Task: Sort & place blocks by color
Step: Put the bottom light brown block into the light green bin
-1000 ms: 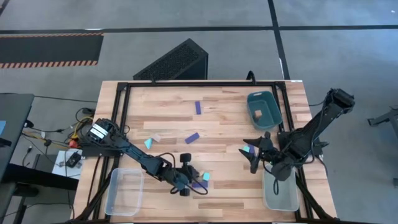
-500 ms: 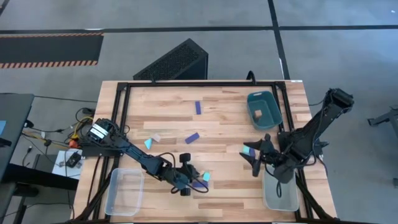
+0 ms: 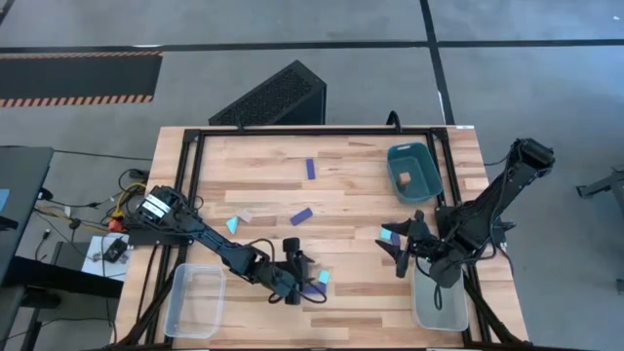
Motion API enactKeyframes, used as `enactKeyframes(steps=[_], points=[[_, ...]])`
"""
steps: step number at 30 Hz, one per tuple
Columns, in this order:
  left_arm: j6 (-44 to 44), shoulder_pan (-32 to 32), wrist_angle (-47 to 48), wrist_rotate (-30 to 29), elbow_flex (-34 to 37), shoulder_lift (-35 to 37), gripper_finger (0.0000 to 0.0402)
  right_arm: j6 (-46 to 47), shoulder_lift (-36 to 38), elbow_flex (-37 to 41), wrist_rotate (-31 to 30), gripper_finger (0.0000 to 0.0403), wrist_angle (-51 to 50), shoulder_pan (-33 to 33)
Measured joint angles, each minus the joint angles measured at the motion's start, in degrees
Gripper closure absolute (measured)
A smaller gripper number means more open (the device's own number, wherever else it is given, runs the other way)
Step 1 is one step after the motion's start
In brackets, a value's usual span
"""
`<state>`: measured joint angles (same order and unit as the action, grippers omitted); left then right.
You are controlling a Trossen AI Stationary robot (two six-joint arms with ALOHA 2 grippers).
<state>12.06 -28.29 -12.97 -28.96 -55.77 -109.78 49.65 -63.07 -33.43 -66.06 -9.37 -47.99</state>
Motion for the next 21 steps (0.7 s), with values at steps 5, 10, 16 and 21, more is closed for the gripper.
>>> enactKeyframes(steps=[5,10,16,21], points=[[-2.98,0.9,-0.56,0.29,0.0,0.0,0.0175,-0.5,0.0,0.0,0.0,0.0139,-0.04,0.02],[-1.63,4.51,2.2,7.82,0.0,-0.01,0.0175,-0.59,0.0,0.0,0.0,0.0139,-0.07,0.02],[-1.75,6.92,3.47,13.8,-0.05,-0.13,0.0177,-0.59,0.0,0.0,0.17,0.0139,-0.09,0.02],[-1.77,7.61,5.21,16.55,-0.09,-0.13,0.0199,-0.57,0.0,0.0,0.24,0.0139,-0.26,0.02]])
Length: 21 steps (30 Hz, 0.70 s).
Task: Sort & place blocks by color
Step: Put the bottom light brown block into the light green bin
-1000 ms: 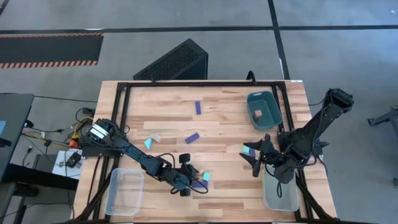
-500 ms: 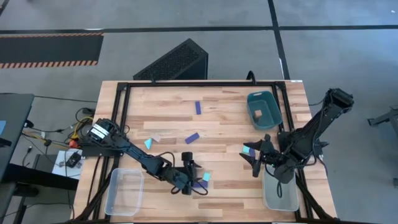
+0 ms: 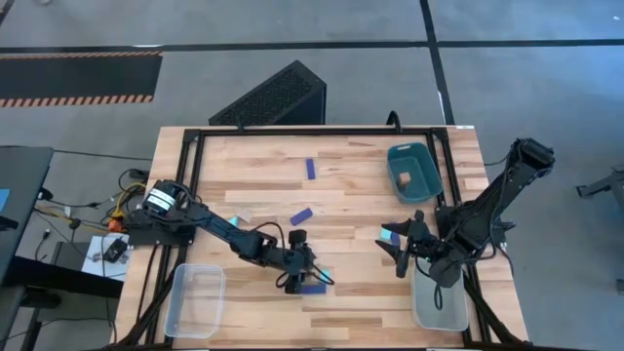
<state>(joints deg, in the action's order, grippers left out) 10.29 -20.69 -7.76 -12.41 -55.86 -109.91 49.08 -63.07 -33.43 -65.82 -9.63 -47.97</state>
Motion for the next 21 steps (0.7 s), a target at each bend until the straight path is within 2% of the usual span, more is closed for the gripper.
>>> enactKeyframes(steps=[4,12,18,21], points=[[0.92,0.0,0.8,-0.93,-0.02,0.0,0.0237,-0.02,0.0,0.0,0.0,0.0139,0.0,0.0],[0.29,0.02,0.18,-1.52,-0.04,0.0,0.0357,1.3,-0.16,0.0,0.07,0.0139,0.08,0.78],[-1.67,0.07,-0.4,-8.24,-0.02,0.5,0.0359,2.1,-5.43,-0.07,0.5,0.0139,5.5,4.15],[-3.69,-0.26,-0.95,-11.89,-0.02,1.69,0.0343,2.12,-8.59,-0.02,3.51,0.0139,8.79,6.47]])
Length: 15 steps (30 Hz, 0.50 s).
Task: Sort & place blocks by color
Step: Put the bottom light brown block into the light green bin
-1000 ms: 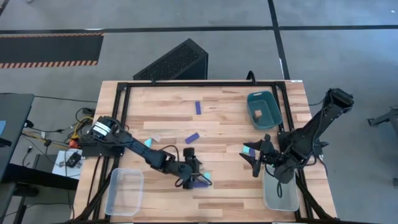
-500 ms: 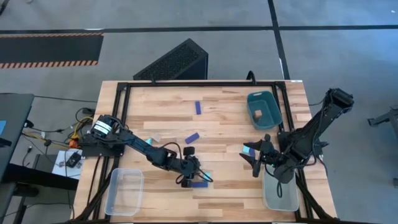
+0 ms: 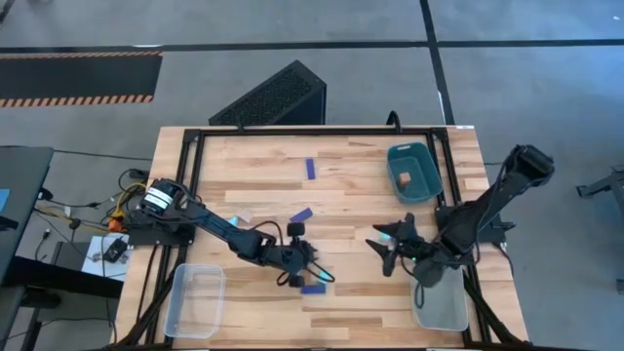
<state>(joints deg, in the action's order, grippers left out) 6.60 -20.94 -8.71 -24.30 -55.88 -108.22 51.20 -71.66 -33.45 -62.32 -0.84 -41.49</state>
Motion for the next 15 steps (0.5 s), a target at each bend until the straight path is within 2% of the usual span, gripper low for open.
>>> enactKeyframes(steps=[3,8,11,15], points=[[-2.59,-0.78,0.47,-2.21,0.01,0.91,0.0334,-0.01,-2.04,-0.02,4.53,0.0138,3.47,2.49],[-6.16,-1.99,0.01,-9.13,0.04,2.92,0.0354,-0.04,-6.14,-0.02,14.46,0.0137,11.0,6.61],[-9.28,-2.67,-0.3,-12.43,0.04,3.05,0.0358,-1.14,-9.59,-0.02,20.19,0.0137,18.11,8.94],[-14.0,-3.81,-2.72,-13.28,0.04,3.08,0.0349,-5.14,-14.17,-0.02,28.73,0.0137,30.25,12.21]])
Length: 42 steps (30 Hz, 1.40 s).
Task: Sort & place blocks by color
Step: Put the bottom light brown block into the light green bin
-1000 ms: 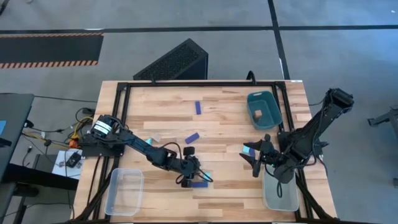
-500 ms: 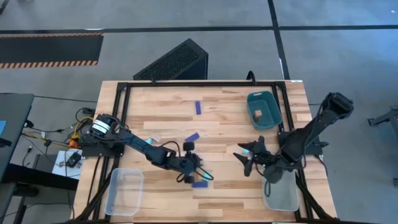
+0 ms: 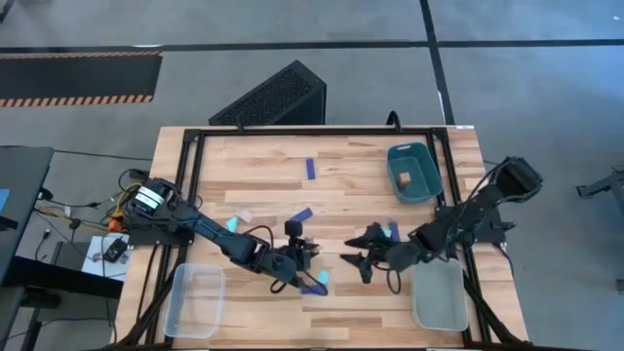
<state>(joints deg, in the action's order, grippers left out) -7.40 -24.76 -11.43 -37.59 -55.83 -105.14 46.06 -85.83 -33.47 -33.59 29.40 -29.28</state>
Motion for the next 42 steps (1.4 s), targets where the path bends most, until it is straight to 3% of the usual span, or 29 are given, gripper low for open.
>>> enactKeyframes(steps=[6,10,18,27,31,38,42], points=[[-8.01,-1.95,-6.51,-5.32,0.0,0.07,0.0347,-0.85,-6.17,0.0,6.97,0.0137,11.65,4.98],[-8.38,-1.82,-7.62,-5.33,0.0,0.08,0.0348,-0.65,-9.76,-0.43,8.82,0.0137,16.09,7.42],[-5.25,-0.04,-6.89,-5.33,-0.07,0.15,0.0348,-3.91,-13.09,-5.0,12.35,0.0137,15.37,8.92],[-5.38,0.01,-6.75,-4.84,-0.07,0.17,0.0348,-0.73,-13.0,-5.97,10.85,0.0139,14.52,10.38],[-4.9,0.01,-6.63,-4.88,-0.07,0.17,0.0342,0.61,-12.98,-5.97,10.13,0.0163,14.06,10.36],[-4.11,0.37,-6.19,-5.11,0.0,0.03,0.0326,3.73,-12.85,-6.08,10.47,0.024,10.85,10.75],[-1.56,1.15,-6.03,-5.07,0.02,-0.03,0.0326,3.53,-12.85,-6.05,10.42,0.0256,10.5,11.06]])
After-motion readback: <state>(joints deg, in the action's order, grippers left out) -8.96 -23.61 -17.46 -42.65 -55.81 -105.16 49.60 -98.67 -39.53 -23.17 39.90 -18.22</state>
